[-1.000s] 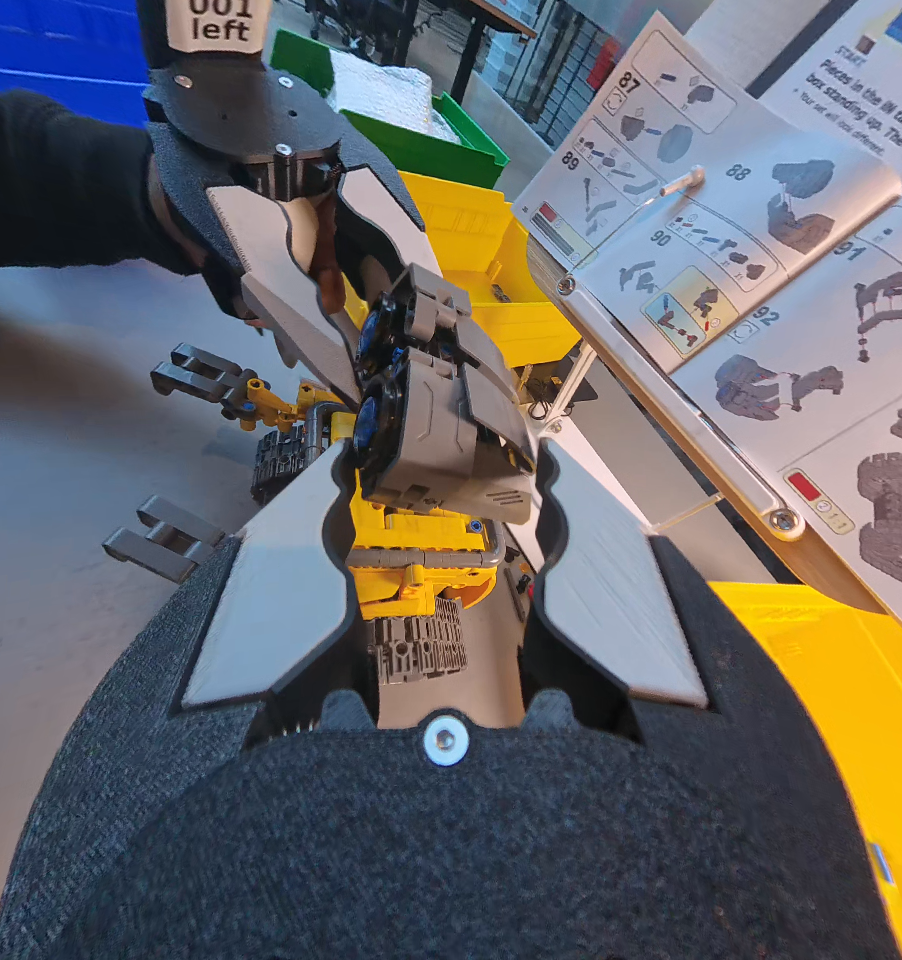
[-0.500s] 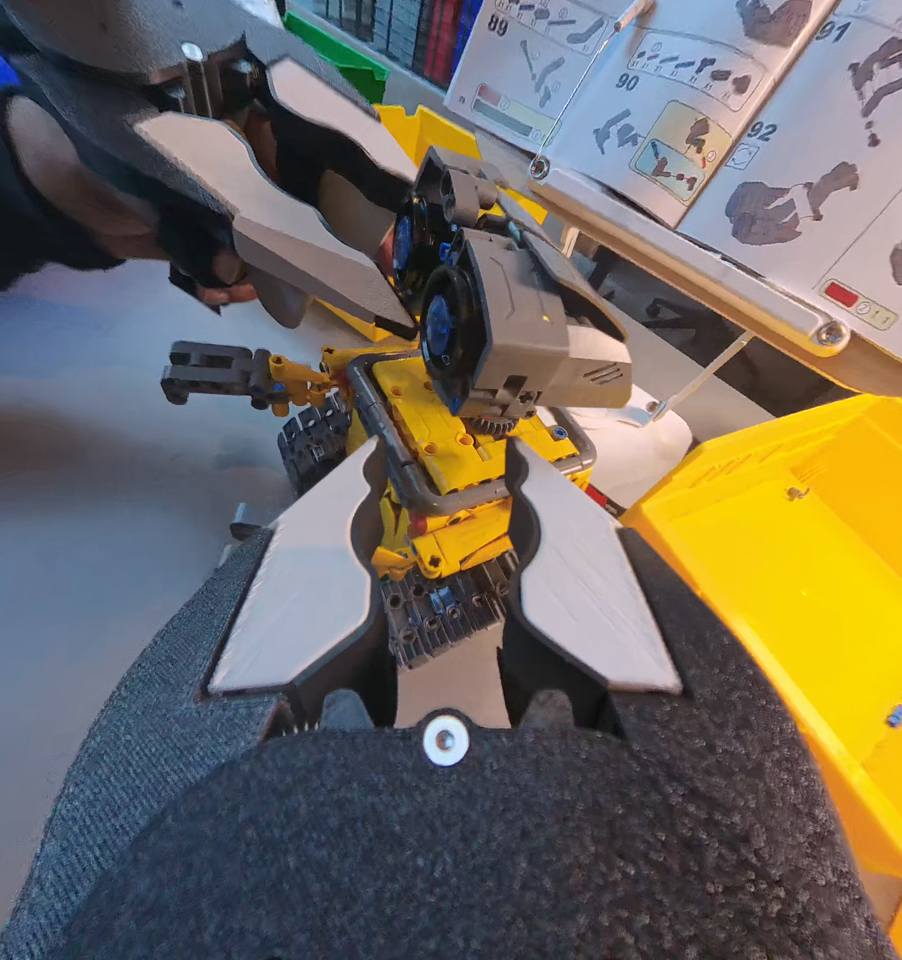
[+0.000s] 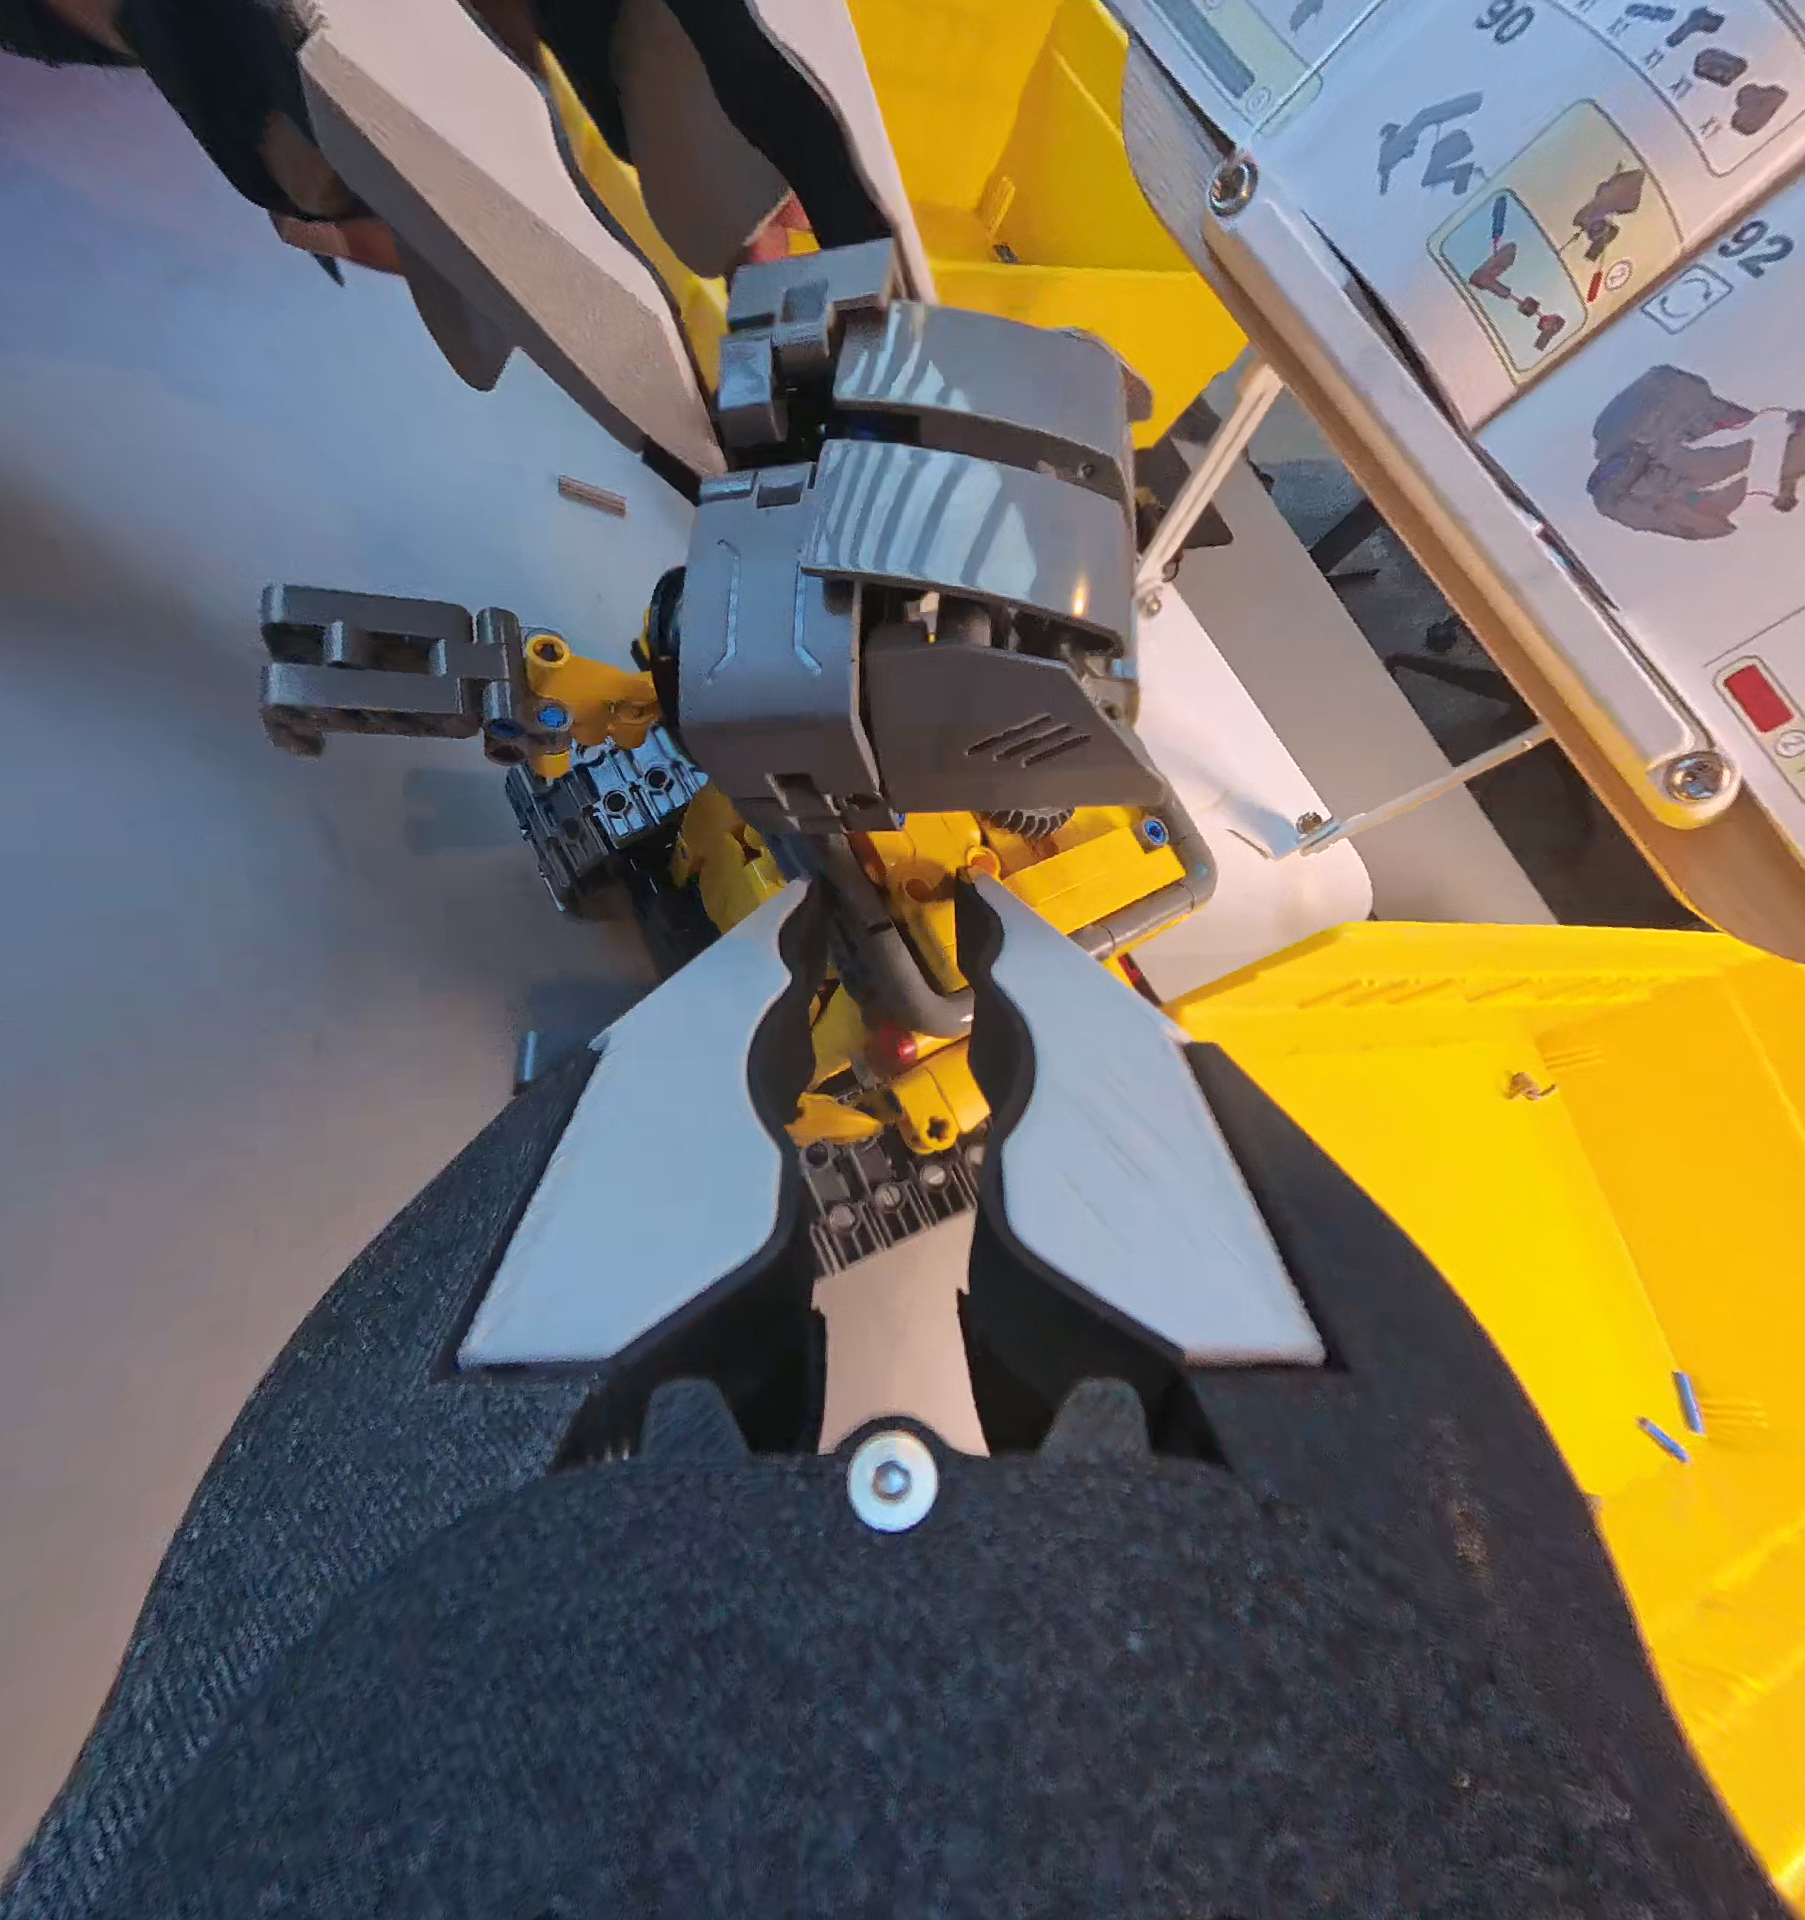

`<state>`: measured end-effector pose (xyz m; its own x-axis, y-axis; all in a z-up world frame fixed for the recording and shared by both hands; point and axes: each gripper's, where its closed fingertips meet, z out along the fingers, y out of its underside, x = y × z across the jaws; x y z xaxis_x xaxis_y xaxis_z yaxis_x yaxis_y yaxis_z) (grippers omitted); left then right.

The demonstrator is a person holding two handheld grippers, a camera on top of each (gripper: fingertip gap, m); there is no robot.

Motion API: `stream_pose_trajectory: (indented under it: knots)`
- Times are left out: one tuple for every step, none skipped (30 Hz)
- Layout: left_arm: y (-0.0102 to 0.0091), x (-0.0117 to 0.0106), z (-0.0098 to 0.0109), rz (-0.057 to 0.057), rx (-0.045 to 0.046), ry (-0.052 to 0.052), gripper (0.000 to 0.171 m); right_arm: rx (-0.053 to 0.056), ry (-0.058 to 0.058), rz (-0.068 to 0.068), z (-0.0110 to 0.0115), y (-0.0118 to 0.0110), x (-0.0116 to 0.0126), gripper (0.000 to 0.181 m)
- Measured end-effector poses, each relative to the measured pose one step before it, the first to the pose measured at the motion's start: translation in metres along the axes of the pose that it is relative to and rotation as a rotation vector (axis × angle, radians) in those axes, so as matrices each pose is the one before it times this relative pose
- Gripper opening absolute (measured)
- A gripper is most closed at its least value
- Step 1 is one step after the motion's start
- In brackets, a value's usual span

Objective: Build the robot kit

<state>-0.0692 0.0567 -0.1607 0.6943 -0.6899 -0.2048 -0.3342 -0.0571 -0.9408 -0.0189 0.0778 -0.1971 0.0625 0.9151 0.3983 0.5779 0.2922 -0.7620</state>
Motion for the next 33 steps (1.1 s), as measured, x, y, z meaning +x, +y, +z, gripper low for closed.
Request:
stream_pose_trajectory:
  knots:
    - [-0.00082, 0.00083, 0.00317, -0.0114, -0.01022, -0.0159, 0.044, -0.0152, -0.0002, -0.007, -0.0016, 0.00338, 0.00449, 0.023]
    - [-0.00094, 0.00139, 0.00317, -0.0118, -0.00682, -0.0131, 0.044, -0.0118, 0.0083, -0.0115, -0.00139, 0.00311, 0.00352, 0.024]
    - [-0.00097, 0.00137, 0.00263, -0.0114, -0.00405, -0.0119, 0.044, -0.0015, 0.008, 0.0007, -0.00151, 0.00165, 0.00137, 0.024]
    - [-0.00152, 0.00109, 0.00184, -0.0137, 0.00028, -0.0101, 0.044, 0.0072, 0.004, 0.017, -0.00178, 0.00044, -0.00045, 0.024]
    - [-0.00228, 0.00107, 0.00103, -0.0182, 0.00469, -0.007, 0.044, 0.0163, 0.0032, 0.0286, -0.0019, -0.00074, -0.00101, 0.032]
    - [-0.00228, 0.00009, 0.00057, -0.0214, 0.00531, -0.0103, 0.044, 0.0162, 0.013, 0.034, -0.00219, -0.00036, 0.00055, 0.041]
    - [-0.00197, -0.0001, 0.00046, -0.0226, 0.00362, -0.009, 0.044, 0.01, 0.0124, 0.0309, -0.00239, 0.00045, 0.00058, 0.049]
    - [-0.00138, 0.00027, 0.00052, -0.022, 0.00034, -0.0052, 0.044, 0.0219, 0.0228, 0.0283, -0.00264, -0.00159, 0.00191, 0.061]
    - [-0.001, 0.00008, 0.00041, -0.0196, -0.00094, -0.0061, 0.044, 0.025, 0.0338, 0.0187, -0.00319, -0.0026, 0.00363, 0.068]
    - [-0.00103, -0.00045, 0.00045, -0.0168, 0.00011, -0.0082, 0.044, 0.0257, 0.0357, 0.0021, -0.0029, -0.00391, 0.00412, 0.077]
    - [-0.00127, -0.00053, 0.0005, -0.0165, 0.00108, -0.0087, 0.044, 0.0314, 0.0346, -0.0118, -0.00217, -0.00635, 0.00446, 0.085]
    - [-0.00178, -0.00012, 0.00072, -0.0169, 0.00222, -0.0058, 0.043, 0.0331, 0.025, -0.0246, -0.00137, -0.00777, 0.00375, 0.089]
    - [-0.00199, 0.00001, 0.00079, -0.0156, 0.00199, -0.0045, 0.043, 0.0292, 0.0166, -0.0283, -0.00015, -0.00774, 0.00346, 0.091]
    - [-0.00206, -0.00018, 0.00095, -0.0134, 0.00221, -0.0051, 0.044, 0.0186, -0.0037, -0.025, 0.00144, -0.00618, 0.00163, 0.09]
    - [-0.00201, -0.00035, 0.00086, -0.0107, 0.0028, -0.006, 0.044, 0.0014, -0.0215, -0.0176, 0.00354, -0.00307, 0.0003, 0.087]
    - [-0.00189, -0.00035, 0.00072, -0.0066, 0.00386, -0.0038, 0.043, -0.0168, -0.0294, -0.0186, 0.00491, 0.00055, 0.00007, 0.079]
    - [-0.00165, 0.00056, 0.00054, 0.0003, 0.00476, 0.0046, 0.043, -0.0194, -0.0513, -0.0307, 0.00474, 0.00179, -0.00316, 0.071]
    - [-0.00203, 0.00152, -0.00024, 0.0112, 0.00951, 0.0148, 0.046, -0.0006, -0.0232, -0.0247, 0.0033, -0.00105, 0.00202, 0.07]
    - [-0.00238, 0.0017, -0.00146, 0.0233, 0.01548, 0.0195, 0.051, 0.0048, -0.0345, -0.0105, 0.00154, -0.00211, 0.00199, 0.07]
    - [-0.00179, 0.00021, -0.00211, 0.0312, 0.01477, 0.0147, 0.053, -0.0066, -0.0497, 0.0094, 0.00112, -0.00037, 0.00133, 0.07]
    - [-0.00043, -0.0009, -0.00244, 0.0323, 0.0093, 0.0135, 0.055, -0.0122, -0.0462, 0.0062, 0.00077, 0.00135, 0.00278, 0.07]
    - [0.00148, -0.0011, -0.00188, 0.0223, -0.00157, 0.0181, 0.06, -0.0097, -0.0504, 0.0033, 0.00053, 0.00146, 0.0028, 0.07]
    - [0.00317, -0.00143, -0.00134, 0.0069, -0.01094, 0.0208, 0.065, -0.007, -0.0556, 0.0071, 0.00026, 0.00084, 0.00257, 0.07]
    - [0.00367, -0.00203, -0.00075, -0.0014, -0.01066, 0.0217, 0.07, -0.0068, -0.0513, 0.0104, 0.00069, 0.00056, 0.00256, 0.07]
    - [0.00375, -0.00254, -0.00025, -0.0031, -0.00621, 0.0202, 0.074, -0.0079, -0.0473, 0.0054, 0.00099, 0.00054, 0.00263, 0.07]
    - [0.00497, -0.00325, 0.00055, -0.0054, -0.00836, 0.0187, 0.077, -0.0097, -0.0442, 0.0056, 0.00074, 0.0004, 0.0028, 0.07]
    - [0.00667, -0.00369, 0.00154, -0.0121, -0.01614, 0.0168, 0.083, -0.0123, -0.0436, 0.0086, 0.00043, 0.00088, 0.00245, 0.07]
    - [0.00748, -0.0045, 0.00274, -0.0194, -0.02054, 0.0107, 0.088, -0.0092, -0.0399, 0.005, 0.00008, 0.00076, 0.00172, 0.07]
    - [0.0067, -0.0043, 0.0037, -0.0202, -0.01674, 0.0071, 0.094, -0.0034, -0.032, 0.0005, 0.00017, 0.00034, 0.00099, 0.07]
    - [0.00573, -0.003, 0.00436, -0.0188, -0.01306, 0.01, 0.099, -0.0017, -0.0191, -0.0044, 0.00024, 0.0003, 0.00032, 0.07]
    - [0.00502, -0.00113, 0.00501, -0.0169, -0.01313, 0.0146, 0.102, -0.003, -0.0059, -0.0101, -0.00011, 0.00061, -0.00007, 0.07]
    - [0.00428, 0.00033, 0.00536, -0.0139, -0.0135, 0.0186, 0.106, -0.0016, -0.0004, -0.0137, -0.00046, 0.00085, -0.00109, 0.071]
    - [0.00375, 0.00233, 0.00537, -0.0093, -0.0142, 0.0246, 0.108, 0.0045, 0.0005, -0.0156, -0.00053, 0.00047, -0.00228, 0.071]
